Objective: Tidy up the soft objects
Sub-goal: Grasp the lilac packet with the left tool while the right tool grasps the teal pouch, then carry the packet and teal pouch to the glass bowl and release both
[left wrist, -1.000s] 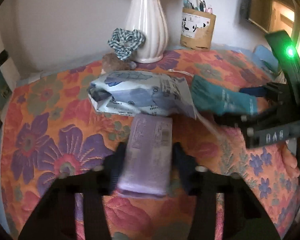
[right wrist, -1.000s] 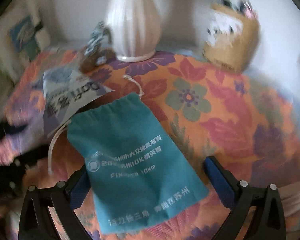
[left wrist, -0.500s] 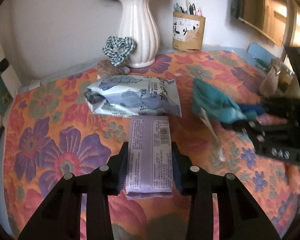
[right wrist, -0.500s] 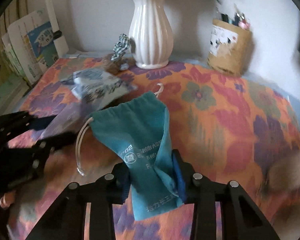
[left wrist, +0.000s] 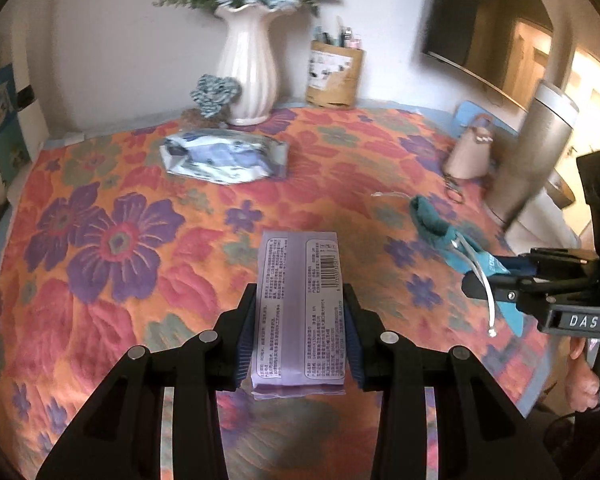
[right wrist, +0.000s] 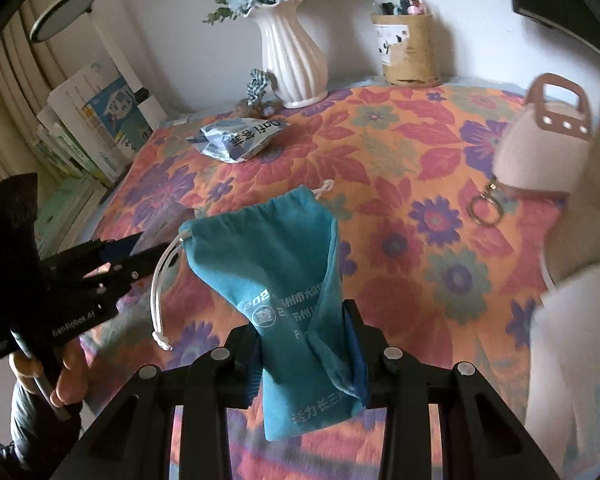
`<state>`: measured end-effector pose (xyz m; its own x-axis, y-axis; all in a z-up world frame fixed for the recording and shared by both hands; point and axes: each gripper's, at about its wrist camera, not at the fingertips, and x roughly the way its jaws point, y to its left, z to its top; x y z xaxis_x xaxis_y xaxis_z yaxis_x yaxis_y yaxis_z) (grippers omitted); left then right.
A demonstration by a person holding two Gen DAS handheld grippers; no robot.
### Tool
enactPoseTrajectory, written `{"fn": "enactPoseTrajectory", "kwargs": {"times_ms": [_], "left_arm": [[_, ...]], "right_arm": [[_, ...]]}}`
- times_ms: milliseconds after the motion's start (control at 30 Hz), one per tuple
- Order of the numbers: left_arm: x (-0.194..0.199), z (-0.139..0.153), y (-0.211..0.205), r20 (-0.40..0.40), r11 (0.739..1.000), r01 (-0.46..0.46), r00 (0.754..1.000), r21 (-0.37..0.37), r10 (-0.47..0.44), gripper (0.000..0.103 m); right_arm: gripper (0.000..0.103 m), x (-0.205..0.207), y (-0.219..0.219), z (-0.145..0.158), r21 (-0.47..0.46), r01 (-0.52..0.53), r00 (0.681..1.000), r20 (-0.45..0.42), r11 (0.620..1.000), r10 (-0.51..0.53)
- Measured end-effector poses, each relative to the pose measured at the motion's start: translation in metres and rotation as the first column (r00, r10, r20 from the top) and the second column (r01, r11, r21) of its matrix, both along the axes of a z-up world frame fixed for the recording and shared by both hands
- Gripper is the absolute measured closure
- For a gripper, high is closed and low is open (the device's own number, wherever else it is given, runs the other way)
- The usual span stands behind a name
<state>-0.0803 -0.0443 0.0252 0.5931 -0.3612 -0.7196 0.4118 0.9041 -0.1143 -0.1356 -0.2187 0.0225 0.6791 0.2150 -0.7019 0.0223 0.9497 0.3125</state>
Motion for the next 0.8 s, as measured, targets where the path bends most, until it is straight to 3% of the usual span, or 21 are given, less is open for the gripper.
{"fn": "enactPoseTrajectory", "kwargs": {"times_ms": [233,533,800], "left_arm": [[-0.030,0.023,-0.029,0.052,0.996,0.092,0.994,-0.018,-0.091,0.068],[-0.049,0.058,-0.065,0.100,0.976,0.198,0.977,-0.086,-0.189,0.068],[-0.072,0.085,-0.125,0.149,0.937,0.332,0.937,-0.107,-0.315,0.068]], "right_arm": [[0.069,-0.032,-0.006,0.017,0.033,0.035,0.999,0.035,0.999,-0.036],[0.069,-0.087,-0.048,0.046,0.247,0.040,0.987,0.142,0.968,-0.077],[0.069,-0.145,-0.110,0.055,0.324,0.159,0.956,0.186,0.933,-0.227]]}}
